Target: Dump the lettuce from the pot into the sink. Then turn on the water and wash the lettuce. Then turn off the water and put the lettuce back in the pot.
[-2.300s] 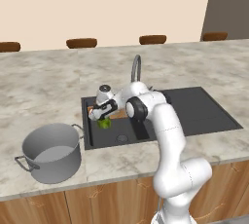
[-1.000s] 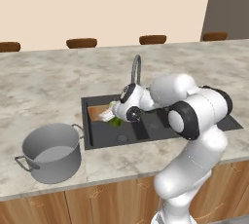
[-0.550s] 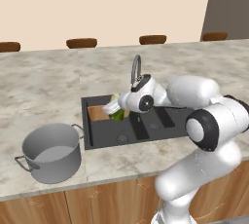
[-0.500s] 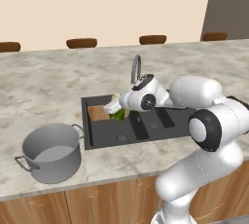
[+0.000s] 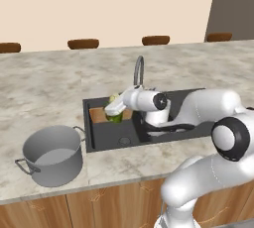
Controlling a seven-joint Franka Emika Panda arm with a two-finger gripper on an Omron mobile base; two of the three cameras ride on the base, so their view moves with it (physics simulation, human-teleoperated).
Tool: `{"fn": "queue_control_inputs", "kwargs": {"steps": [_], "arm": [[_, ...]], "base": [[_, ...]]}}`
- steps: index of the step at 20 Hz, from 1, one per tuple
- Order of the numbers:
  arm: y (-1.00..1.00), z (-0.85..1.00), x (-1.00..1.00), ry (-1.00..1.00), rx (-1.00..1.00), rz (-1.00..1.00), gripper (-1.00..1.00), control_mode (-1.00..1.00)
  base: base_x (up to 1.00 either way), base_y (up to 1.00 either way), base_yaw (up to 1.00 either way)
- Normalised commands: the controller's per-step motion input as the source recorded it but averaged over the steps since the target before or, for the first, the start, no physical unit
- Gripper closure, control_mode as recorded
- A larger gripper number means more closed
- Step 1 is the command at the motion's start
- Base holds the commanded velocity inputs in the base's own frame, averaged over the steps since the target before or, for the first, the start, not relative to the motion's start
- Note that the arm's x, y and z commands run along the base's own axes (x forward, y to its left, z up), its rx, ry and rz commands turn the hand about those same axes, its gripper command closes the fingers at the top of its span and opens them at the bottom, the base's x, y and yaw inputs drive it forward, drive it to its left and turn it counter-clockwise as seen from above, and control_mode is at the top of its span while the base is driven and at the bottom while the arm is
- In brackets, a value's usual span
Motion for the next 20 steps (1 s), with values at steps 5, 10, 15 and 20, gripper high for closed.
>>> {"fn": "queue_control_inputs", "kwargs": {"steps": [5, 10, 15, 20], "arm": [[0.53, 0.97, -0.35, 0.08, 0.0, 0.09, 1.0, -1.0], [0.35, 1.0, -0.29, 0.21, 0.0, 0.14, 1.0, -1.0], [0.21, 1.0, -0.18, 0.23, 0.0, 0.17, 1.0, -1.0], [0.25, 1.0, -0.01, 0.18, 0.0, 0.14, 1.0, -1.0]], "base": [[0.0, 0.0, 0.0], [0.0, 0.0, 0.0], [0.0, 0.0, 0.0], [0.0, 0.0, 0.0]]}}
